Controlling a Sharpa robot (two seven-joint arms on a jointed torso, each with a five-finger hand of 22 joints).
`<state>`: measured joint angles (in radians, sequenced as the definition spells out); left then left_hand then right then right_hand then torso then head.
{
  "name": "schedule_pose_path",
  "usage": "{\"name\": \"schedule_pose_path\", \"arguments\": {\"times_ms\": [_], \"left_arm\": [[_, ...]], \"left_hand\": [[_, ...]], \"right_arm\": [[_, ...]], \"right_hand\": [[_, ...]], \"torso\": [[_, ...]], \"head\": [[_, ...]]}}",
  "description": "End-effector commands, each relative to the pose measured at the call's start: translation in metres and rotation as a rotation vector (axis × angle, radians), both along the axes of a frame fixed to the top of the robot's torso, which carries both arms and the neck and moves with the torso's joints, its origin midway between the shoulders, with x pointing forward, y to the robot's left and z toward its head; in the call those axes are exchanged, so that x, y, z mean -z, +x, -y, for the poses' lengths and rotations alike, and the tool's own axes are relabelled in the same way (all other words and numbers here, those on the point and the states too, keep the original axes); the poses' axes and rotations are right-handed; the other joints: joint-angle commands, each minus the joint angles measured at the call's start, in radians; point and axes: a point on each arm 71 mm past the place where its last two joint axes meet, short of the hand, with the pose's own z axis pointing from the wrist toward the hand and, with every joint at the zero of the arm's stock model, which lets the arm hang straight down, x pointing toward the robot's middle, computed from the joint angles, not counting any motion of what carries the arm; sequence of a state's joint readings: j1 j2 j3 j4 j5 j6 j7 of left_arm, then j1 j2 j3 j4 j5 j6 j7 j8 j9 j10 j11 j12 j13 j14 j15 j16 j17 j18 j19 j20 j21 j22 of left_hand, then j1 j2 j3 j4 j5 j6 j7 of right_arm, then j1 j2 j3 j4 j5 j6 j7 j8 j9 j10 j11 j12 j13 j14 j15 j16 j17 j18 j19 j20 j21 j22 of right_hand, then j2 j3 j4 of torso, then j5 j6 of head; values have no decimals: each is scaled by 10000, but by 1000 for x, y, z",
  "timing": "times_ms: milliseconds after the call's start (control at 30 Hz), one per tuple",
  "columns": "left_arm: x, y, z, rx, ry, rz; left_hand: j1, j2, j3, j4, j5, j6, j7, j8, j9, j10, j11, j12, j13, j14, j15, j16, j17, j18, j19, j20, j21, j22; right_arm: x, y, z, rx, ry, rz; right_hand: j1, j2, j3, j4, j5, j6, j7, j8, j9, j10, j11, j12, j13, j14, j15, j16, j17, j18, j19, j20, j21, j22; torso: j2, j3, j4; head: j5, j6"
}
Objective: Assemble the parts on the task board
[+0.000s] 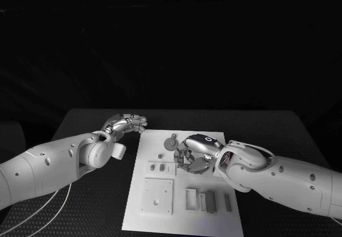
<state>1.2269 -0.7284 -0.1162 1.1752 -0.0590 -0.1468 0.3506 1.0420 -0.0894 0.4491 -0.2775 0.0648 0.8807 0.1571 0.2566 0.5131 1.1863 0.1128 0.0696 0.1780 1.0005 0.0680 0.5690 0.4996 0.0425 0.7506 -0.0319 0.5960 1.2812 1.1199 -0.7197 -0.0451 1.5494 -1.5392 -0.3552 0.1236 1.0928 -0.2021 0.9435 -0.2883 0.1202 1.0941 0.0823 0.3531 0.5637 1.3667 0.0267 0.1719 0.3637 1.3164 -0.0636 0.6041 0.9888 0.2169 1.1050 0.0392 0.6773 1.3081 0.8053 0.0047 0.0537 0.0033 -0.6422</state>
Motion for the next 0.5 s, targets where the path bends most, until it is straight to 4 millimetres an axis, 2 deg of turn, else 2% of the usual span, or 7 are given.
{"name": "schedule_pose_path", "arguments": {"times_ms": [33, 167, 267, 433, 500], "left_arm": [[-2, 1, 5, -8, -184, 146], [-1, 3, 6, -55, -213, 159], [-1, 4, 5, -162, -159, 153], [-1, 5, 3, -209, -134, 143], [-1, 5, 3, -209, -139, 139]], "left_hand": [[-83, -11, 57, 16, 3, 16, 27, 46, -16, 50, 12, 15, -14, -59, 13, -50, 10, 131, 33, 2, -58, 17], [-90, 14, 65, 24, 10, 15, 39, 48, -21, 58, 15, 16, -18, -66, 19, -73, 22, 134, 29, 9, -68, 21], [-96, 23, 66, 26, 13, 15, 44, 49, -24, 61, 16, 17, -19, -66, 20, -81, 27, 135, 27, 12, -71, 22], [-126, 7, 59, -2, 16, 7, 82, 66, -63, 331, -41, 112, 19, -237, 115, -290, 93, 153, -45, 88, -137, 64], [-129, 7, 60, -4, 15, 6, 78, 69, -68, 326, -40, 100, 14, -271, 131, -323, 103, 157, -66, 106, -151, 71]], "right_arm": [[6, -7, -9, -565, -221, 647], [17, -14, -18, -785, -331, 1009], [24, -18, -24, -951, -462, 956], [38, -25, -35, -1160, -688, 1033], [42, -27, -38, -1212, -718, 991]], "right_hand": [[123, 177, -57, 9, 36, -28, 32, -60, 19, 15, 24, -54, 17, -24, -76, 9, 11, 449, -69, -7, 69, 206], [141, 178, -64, 7, 25, -31, 32, -63, 29, 16, 23, -57, 29, -20, -75, 8, 11, 449, -71, -9, 80, 206], [173, 161, -70, 11, -10, -26, 29, -61, 47, 23, 20, -60, 51, -9, -78, 7, 10, 449, -68, -13, 99, 205], [199, 111, -104, 22, 92, 5, 17, -53, 96, 75, -4, -54, 119, 88, -109, 66, 28, 449, -4, -38, 201, 218], [201, 112, -106, 24, 97, 5, 17, -54, 100, 74, -4, -57, 125, 96, -112, 72, 29, 449, 3, -42, 213, 218]], "torso": [[-51, -49, 21], [-86, -80, 41], [-104, -37, -2], [-128, -45, -29], [-124, -35, -25]], "head": [[178, -56], [308, -102], [458, -150], [534, -158], [555, -176]]}}
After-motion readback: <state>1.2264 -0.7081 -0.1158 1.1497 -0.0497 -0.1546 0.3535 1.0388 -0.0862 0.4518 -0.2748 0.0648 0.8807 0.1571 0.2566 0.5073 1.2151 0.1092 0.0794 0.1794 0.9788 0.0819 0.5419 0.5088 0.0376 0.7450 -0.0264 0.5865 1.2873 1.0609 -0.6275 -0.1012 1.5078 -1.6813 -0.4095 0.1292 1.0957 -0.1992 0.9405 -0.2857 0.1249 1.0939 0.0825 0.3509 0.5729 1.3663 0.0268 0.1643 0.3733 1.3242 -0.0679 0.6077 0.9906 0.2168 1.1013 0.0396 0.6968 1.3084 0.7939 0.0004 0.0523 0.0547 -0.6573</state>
